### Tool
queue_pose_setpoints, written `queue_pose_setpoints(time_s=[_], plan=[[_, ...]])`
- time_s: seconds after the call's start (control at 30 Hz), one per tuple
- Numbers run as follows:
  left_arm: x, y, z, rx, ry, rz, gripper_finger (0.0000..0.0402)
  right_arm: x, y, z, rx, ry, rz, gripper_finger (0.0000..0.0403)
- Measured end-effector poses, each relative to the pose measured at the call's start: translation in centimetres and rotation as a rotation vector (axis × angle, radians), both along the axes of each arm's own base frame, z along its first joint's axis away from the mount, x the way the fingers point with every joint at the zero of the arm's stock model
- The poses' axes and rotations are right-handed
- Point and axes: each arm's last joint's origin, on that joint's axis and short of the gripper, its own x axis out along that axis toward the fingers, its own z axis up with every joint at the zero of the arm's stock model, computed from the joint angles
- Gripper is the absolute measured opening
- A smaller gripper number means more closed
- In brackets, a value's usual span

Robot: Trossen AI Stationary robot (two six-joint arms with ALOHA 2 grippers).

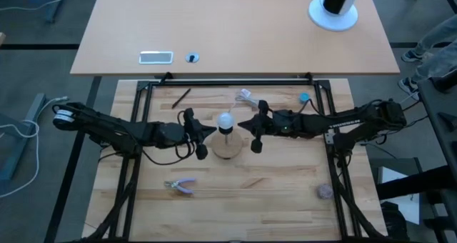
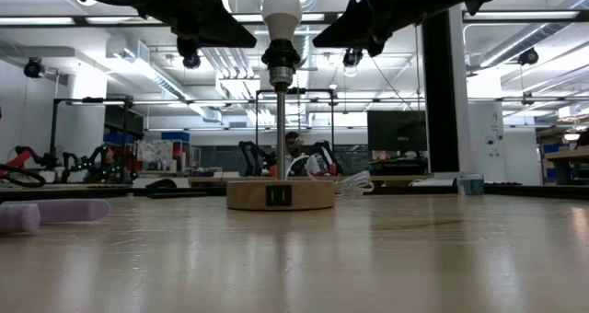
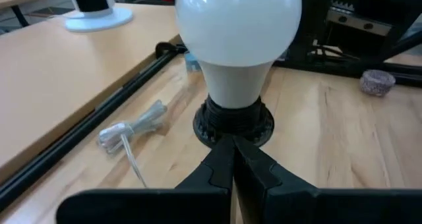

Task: Screw lightbulb
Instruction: Remove the lightbulb from the lamp

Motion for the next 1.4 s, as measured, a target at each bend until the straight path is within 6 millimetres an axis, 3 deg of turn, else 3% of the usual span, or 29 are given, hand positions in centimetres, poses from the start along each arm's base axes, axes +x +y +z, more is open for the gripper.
queue_pose_setpoints(time_s=[0.37,0.63,0.83,1.4], plan=[[-0.4,0.1,0.7,0.044,-0.018,-0.002,0.0,0.1,-0.1,0.8,-0.017,-0.049,0.004,0.0],[-0.8,1.1,1.8,0.237,-0.034,0.252,0.0,0.2,1.3,1.4,-0.05,-0.117,0.067,0.0],[-0.4,1.9,2.7,0.286,-0.094,0.129,0.0,0.6,2.0,2.6,-0.045,-0.177,0.161,0.0],[0.6,1.7,2.0,0.277,-0.09,0.006,0.0,1.5,1.7,2.3,-0.06,-0.156,0.071,0.0]])
